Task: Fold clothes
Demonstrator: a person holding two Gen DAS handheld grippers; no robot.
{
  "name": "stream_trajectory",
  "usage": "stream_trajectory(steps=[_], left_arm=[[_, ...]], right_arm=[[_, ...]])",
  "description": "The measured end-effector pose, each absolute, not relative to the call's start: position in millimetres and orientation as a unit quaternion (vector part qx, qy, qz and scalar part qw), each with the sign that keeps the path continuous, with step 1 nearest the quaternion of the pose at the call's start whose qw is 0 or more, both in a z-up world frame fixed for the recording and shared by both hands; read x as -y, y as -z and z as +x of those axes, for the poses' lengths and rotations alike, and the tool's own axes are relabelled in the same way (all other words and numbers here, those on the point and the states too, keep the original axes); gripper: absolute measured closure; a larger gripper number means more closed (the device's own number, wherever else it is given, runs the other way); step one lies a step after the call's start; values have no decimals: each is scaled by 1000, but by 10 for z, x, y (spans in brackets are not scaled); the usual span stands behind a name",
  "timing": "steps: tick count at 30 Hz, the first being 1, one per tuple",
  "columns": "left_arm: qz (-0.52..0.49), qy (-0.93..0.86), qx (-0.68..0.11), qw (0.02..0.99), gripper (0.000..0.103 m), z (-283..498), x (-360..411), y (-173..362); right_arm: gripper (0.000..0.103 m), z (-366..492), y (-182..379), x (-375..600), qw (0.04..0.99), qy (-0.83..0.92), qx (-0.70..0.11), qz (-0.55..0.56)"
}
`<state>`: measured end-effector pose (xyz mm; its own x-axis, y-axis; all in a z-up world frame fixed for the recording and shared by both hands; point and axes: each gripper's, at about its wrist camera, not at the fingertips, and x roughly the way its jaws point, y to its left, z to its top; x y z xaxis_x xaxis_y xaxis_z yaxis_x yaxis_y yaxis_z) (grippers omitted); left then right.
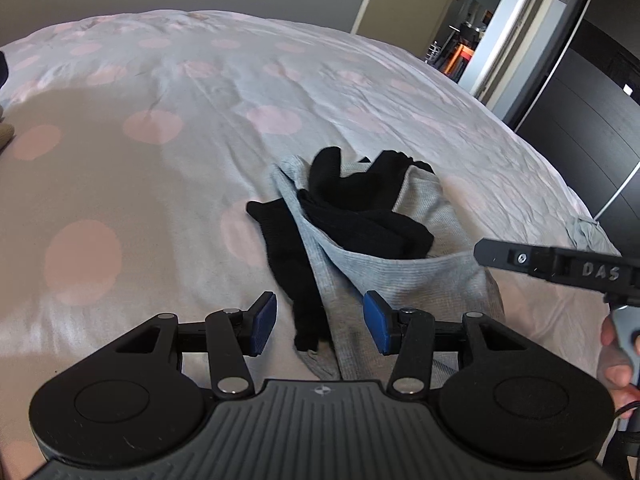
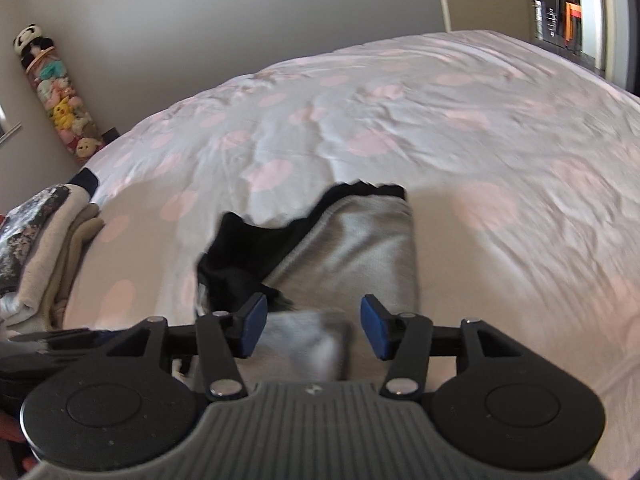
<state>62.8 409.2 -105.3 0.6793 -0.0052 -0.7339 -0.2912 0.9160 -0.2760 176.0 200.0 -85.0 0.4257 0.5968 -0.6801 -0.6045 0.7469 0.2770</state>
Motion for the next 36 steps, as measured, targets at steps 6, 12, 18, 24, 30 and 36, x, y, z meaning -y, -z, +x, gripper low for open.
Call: stream_trajectory(steps=[6, 12, 18, 24, 30, 36], left_arm=[[-191, -72, -401, 893, 57, 640, -4064, 1079], [-196, -94, -399, 891, 57, 584, -4178, 1039], [-218, -104, -389, 889, 57, 498, -4286, 968], [-220, -97, -397, 886, 57, 484, -4257, 1007], [-219, -75, -415, 880, 53, 439, -4086, 1094], [-218, -54, -433, 873, 53, 393, -3915, 1181]], right_arm=[[94, 1657, 1013, -1968, 828, -400, -393, 15], [98, 1265, 894, -2031, 821, -457, -343, -4], [98, 773, 971, -2196, 793, -508, -328, -78], [98, 634, 1226, -2255, 782, -505, -348, -115], [91, 577, 1275, -2230, 762, -530, -357, -107], [72, 489, 1174, -1975, 800, -495, -316, -121]])
